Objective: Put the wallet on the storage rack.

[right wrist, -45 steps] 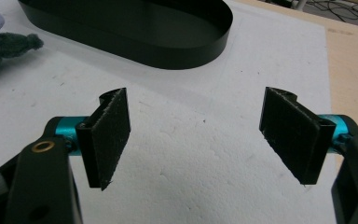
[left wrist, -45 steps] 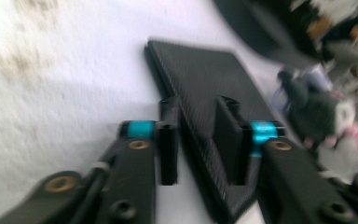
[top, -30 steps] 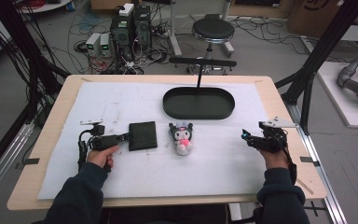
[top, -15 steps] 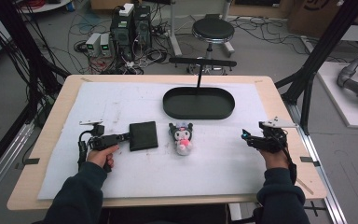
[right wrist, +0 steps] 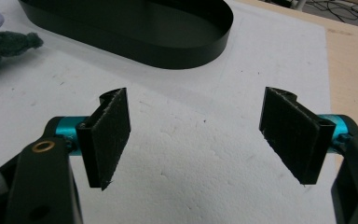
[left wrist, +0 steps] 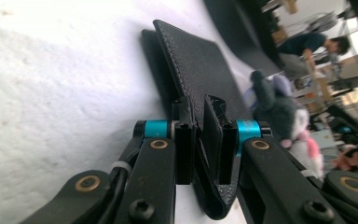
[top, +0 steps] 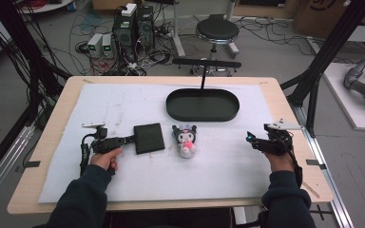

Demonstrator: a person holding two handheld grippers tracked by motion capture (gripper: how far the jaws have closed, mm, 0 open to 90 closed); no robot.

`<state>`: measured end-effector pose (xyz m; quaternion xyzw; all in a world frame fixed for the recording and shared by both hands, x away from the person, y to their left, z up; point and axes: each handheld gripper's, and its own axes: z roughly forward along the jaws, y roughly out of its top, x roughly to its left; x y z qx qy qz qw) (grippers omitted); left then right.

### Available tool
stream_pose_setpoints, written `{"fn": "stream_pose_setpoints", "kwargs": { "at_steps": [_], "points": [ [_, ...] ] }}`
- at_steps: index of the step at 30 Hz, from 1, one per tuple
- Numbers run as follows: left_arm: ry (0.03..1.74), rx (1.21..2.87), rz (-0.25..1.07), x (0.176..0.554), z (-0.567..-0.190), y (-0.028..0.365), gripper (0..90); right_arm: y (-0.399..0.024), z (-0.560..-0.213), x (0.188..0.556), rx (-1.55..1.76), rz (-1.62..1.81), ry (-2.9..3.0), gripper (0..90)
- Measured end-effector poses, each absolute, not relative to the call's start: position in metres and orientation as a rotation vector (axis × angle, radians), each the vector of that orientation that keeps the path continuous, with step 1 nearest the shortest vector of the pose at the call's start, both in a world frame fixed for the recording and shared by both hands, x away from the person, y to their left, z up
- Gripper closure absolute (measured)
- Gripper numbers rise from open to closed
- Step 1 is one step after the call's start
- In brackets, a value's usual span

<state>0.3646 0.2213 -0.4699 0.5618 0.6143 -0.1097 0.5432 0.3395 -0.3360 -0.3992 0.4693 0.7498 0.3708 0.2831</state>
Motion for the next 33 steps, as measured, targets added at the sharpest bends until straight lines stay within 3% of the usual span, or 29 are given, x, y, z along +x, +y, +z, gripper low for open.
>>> {"fn": "stream_pose_setpoints", "kwargs": {
  "at_steps": [7, 14, 21, 23, 26, 32, 33],
  "points": [
    [1.370, 1.293, -0.307, 0.364, -0.469, 0.216, 79.3, -0.336, -0.399, 0.339, 1.262, 0.993, 2.004, 24.9],
    [1.367, 1.301, -0.273, 0.365, -0.471, 0.213, 78.3, -0.335, -0.399, 0.340, 1.258, 0.992, 2.008, 25.0],
    [1.345, 1.353, -0.197, 0.363, -0.467, 0.208, 83.6, -0.335, -0.400, 0.341, 1.257, 0.988, 2.009, 25.0],
    [1.333, 1.383, -0.165, 0.362, -0.466, 0.205, 88.8, -0.335, -0.400, 0.341, 1.256, 0.989, 2.010, 25.0],
    [1.323, 1.375, -0.169, 0.363, -0.465, 0.200, 88.6, -0.335, -0.400, 0.341, 1.263, 0.993, 2.007, 25.0],
    [1.403, 1.348, -0.070, 0.364, -0.464, 0.206, 60.1, -0.336, -0.400, 0.340, 1.263, 0.994, 2.006, 25.1],
    [1.407, 1.347, -0.061, 0.364, -0.464, 0.208, 60.2, -0.336, -0.400, 0.340, 1.262, 0.994, 2.007, 25.1]
  ]
}}
